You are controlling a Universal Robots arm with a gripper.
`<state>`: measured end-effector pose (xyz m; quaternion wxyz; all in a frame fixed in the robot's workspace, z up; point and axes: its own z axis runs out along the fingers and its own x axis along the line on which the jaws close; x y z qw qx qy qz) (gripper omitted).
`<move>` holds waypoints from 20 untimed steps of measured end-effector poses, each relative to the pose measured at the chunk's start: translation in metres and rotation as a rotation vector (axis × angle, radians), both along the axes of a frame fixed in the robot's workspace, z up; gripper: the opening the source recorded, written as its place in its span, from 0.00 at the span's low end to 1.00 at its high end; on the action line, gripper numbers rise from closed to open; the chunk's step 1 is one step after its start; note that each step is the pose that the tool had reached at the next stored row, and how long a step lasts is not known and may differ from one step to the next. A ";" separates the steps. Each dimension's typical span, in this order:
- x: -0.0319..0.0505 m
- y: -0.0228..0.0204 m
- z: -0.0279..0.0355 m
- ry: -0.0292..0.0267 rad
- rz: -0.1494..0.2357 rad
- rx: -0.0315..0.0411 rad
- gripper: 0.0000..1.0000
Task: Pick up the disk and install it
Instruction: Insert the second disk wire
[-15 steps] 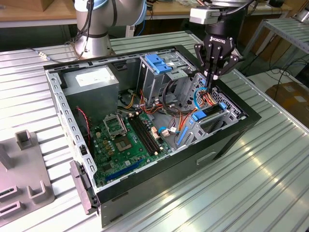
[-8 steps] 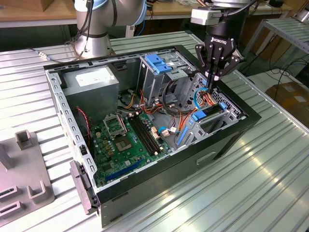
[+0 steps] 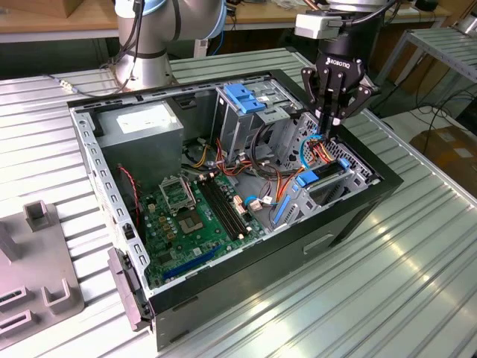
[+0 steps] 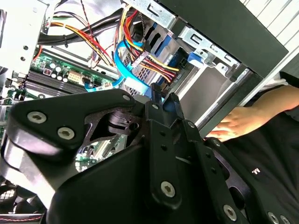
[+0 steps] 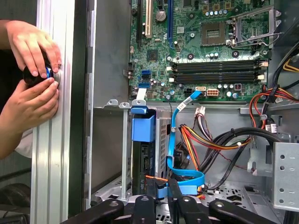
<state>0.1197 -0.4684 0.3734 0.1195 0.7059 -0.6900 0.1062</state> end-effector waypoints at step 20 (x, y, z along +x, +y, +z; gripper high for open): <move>-0.0005 -0.0153 -0.0028 0.0000 0.000 0.0549 0.16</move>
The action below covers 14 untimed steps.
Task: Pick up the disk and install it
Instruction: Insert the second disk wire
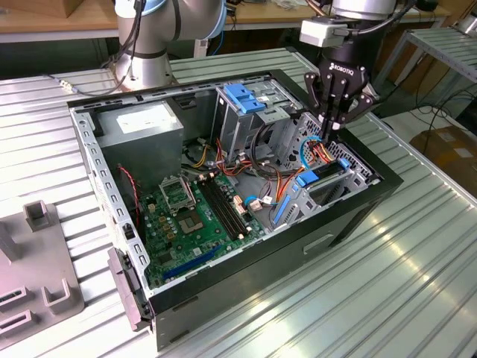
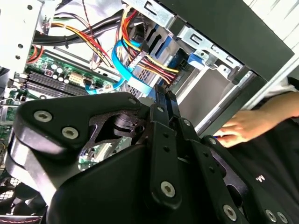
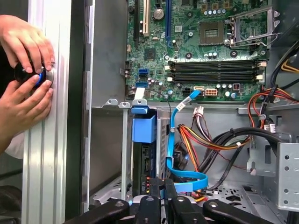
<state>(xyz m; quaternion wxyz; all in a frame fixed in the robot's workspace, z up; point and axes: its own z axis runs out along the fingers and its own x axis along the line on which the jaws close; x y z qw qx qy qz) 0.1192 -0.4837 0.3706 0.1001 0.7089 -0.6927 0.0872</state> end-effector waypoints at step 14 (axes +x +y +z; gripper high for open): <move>-0.0125 -0.0100 -0.0016 -0.0108 0.006 0.0593 0.16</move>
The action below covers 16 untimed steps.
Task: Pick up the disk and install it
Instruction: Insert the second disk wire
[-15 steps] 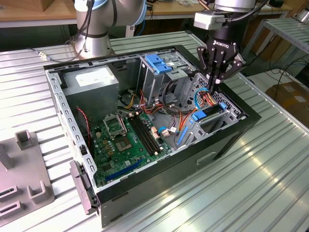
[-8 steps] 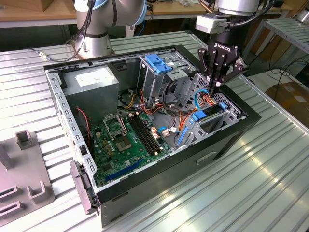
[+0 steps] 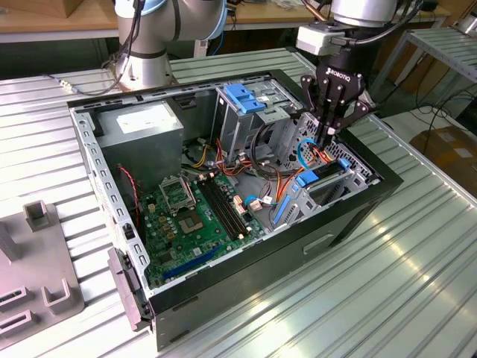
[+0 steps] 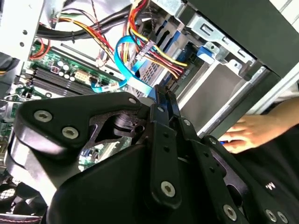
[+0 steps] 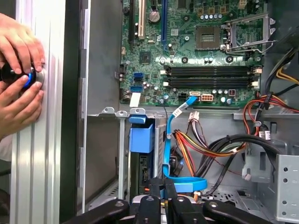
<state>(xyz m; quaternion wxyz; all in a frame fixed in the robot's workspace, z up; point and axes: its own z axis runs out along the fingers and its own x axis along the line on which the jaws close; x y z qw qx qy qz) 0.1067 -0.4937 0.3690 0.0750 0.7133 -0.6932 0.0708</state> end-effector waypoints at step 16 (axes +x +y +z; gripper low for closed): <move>-0.0049 -0.0451 -0.0078 -0.0222 0.001 0.1129 0.16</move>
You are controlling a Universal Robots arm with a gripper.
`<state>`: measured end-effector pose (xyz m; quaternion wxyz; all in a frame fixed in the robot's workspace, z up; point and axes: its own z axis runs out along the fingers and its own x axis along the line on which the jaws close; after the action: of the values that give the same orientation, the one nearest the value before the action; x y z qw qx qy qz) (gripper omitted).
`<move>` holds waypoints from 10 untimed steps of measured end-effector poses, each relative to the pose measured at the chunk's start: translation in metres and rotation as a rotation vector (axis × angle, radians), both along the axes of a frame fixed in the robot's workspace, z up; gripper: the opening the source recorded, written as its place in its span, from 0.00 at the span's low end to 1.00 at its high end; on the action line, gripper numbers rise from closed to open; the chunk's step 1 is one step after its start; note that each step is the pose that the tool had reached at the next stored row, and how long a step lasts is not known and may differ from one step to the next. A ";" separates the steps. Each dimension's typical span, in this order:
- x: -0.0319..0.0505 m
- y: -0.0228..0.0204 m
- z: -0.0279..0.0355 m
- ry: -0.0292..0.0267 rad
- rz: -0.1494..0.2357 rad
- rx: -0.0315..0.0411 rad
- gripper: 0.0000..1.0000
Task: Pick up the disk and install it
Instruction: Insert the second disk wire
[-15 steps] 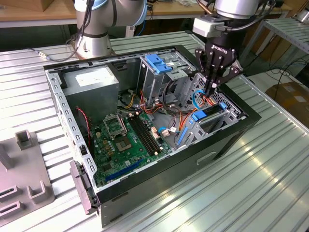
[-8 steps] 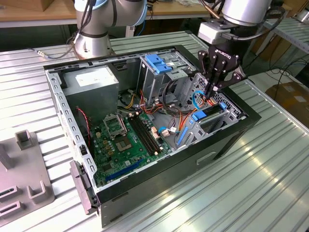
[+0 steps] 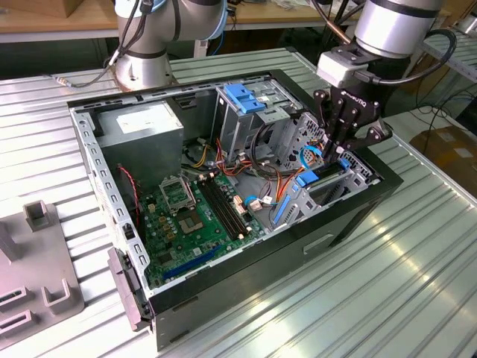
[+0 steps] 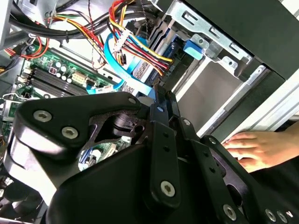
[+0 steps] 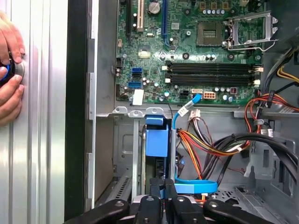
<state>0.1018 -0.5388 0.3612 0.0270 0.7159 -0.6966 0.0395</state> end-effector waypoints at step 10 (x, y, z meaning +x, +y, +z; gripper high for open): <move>-0.0001 0.0000 0.0000 -0.0016 0.000 -0.0001 0.16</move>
<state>0.1017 -0.5388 0.3612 0.0264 0.7159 -0.6966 0.0401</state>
